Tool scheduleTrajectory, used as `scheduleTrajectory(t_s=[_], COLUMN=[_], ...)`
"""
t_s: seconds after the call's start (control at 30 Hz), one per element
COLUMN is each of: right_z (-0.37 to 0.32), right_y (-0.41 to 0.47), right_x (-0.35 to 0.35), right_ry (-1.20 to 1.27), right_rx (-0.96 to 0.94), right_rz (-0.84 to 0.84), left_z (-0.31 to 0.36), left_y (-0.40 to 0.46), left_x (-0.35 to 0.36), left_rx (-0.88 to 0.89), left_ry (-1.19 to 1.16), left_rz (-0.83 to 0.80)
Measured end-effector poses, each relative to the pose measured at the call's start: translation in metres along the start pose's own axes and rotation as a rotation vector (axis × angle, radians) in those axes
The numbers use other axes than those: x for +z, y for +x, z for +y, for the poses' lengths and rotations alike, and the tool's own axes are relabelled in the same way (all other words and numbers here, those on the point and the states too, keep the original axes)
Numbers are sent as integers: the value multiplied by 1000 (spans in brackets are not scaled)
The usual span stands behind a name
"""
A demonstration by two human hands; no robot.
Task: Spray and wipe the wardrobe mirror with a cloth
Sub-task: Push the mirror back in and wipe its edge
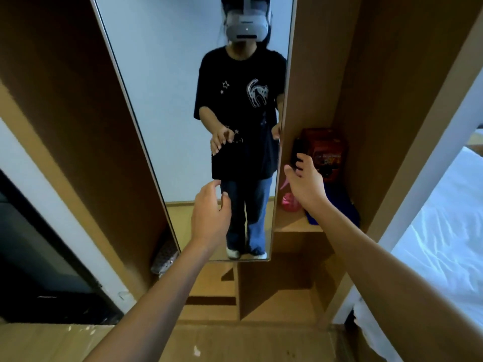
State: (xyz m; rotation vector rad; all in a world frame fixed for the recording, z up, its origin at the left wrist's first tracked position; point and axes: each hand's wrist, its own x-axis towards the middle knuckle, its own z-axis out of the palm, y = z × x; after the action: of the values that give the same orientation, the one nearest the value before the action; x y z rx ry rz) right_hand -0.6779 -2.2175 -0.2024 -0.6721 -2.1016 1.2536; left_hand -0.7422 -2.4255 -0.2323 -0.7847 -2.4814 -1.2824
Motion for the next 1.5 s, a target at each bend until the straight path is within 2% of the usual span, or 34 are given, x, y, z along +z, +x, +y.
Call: scheduleTrajectory(t_s=[0.1, 0.3, 0.6, 0.8, 0.97, 1.2, 1.37, 1.5], right_z=[-16, -42, -36, -30, -28, -26, -34, -46], right_y=[12, 43, 55, 39, 18, -8, -39, -63], right_x=[-3, -3, 18, 15, 18, 32, 42, 54], right_ry=[72, 122, 125, 95, 202, 189, 268, 229], right_rx=[-13, -25, -39, -92, -170, -144, -156, -218], right_rz=[-3, -38, -119, -25, -2, 111, 105, 104], left_z=[14, 44, 50, 50, 53, 44, 35, 27], left_y=[5, 12, 12, -2, -10, -21, -30, -40], left_x=[2, 27, 62, 77, 83, 81, 73, 62], left_rx=[-9, -6, 29, 39, 89, 122, 122, 188], left_ry=[-3, -11, 43, 61, 123, 149, 137, 98], left_rz=[31, -7, -37, -35, 3, 46, 84, 149])
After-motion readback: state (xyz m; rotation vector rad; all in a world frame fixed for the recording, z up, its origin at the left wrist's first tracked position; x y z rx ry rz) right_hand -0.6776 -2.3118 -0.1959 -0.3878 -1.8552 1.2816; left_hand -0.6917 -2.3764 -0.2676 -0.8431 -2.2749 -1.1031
